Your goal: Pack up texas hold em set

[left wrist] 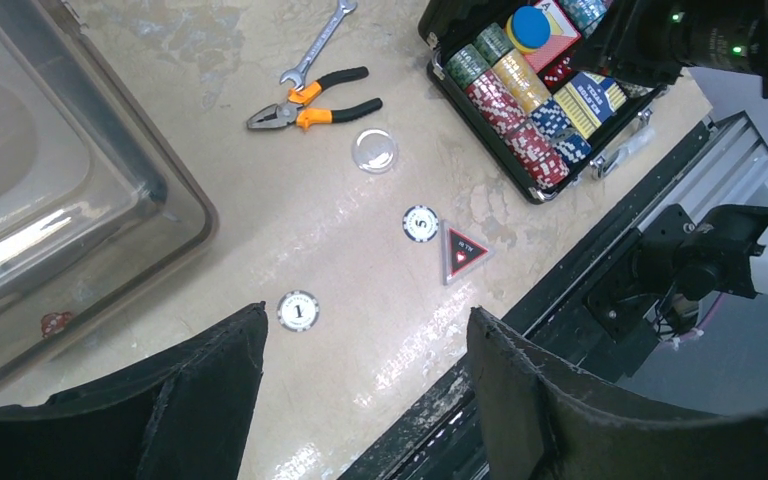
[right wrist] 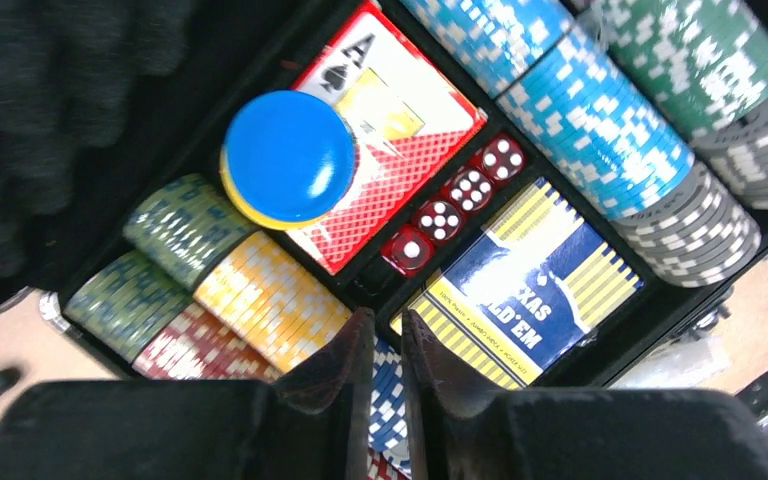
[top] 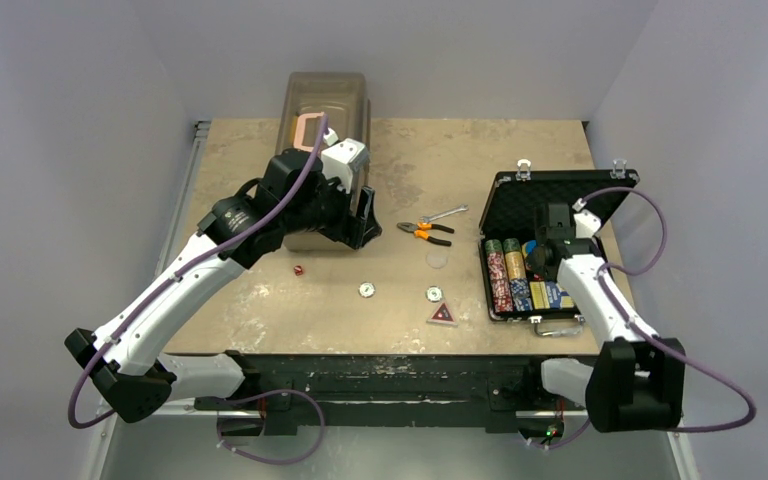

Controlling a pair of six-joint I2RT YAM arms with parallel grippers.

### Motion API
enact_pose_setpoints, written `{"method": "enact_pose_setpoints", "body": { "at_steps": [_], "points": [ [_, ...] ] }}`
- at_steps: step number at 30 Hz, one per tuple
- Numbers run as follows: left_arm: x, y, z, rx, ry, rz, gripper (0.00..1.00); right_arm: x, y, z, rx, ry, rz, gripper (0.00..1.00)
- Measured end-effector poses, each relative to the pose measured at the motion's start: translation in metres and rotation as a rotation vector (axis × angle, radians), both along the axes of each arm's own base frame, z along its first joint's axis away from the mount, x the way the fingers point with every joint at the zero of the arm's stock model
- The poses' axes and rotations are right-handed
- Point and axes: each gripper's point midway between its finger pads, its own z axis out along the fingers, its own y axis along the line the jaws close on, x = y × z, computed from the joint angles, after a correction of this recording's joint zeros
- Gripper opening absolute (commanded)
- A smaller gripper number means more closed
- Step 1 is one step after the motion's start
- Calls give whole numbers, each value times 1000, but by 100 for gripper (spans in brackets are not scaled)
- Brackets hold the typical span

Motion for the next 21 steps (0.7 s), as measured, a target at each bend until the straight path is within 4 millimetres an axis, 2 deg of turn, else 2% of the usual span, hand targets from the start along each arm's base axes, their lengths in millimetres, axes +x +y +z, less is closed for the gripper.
{"method": "enact_pose_setpoints", "body": {
  "at_steps": [3, 5, 7, 11, 14, 16, 21],
  "points": [
    [1, 1, -1, 4, -7, 11, 72, 4, 8, 20, -5, -71, 70, 20],
    [2, 3, -5, 11, -7, 24, 72, 5, 21, 31, 5, -115, 126, 21],
    [3, 6, -9, 22, -9, 39, 72, 8, 41, 44, 18, -177, 204, 24],
    [8, 9, -17, 38, -14, 63, 73, 2, 82, 59, 72, -283, 357, 40],
    [13, 12, -22, 52, -23, 88, 74, -3, 94, 63, 103, -326, 420, 51],
    [16, 13, -25, 60, -32, 106, 76, -4, 105, 62, 133, -352, 480, 54],
    [24, 26, -36, 78, -66, 180, 76, -12, 146, 42, 225, -351, 675, 65]
  ]
}}
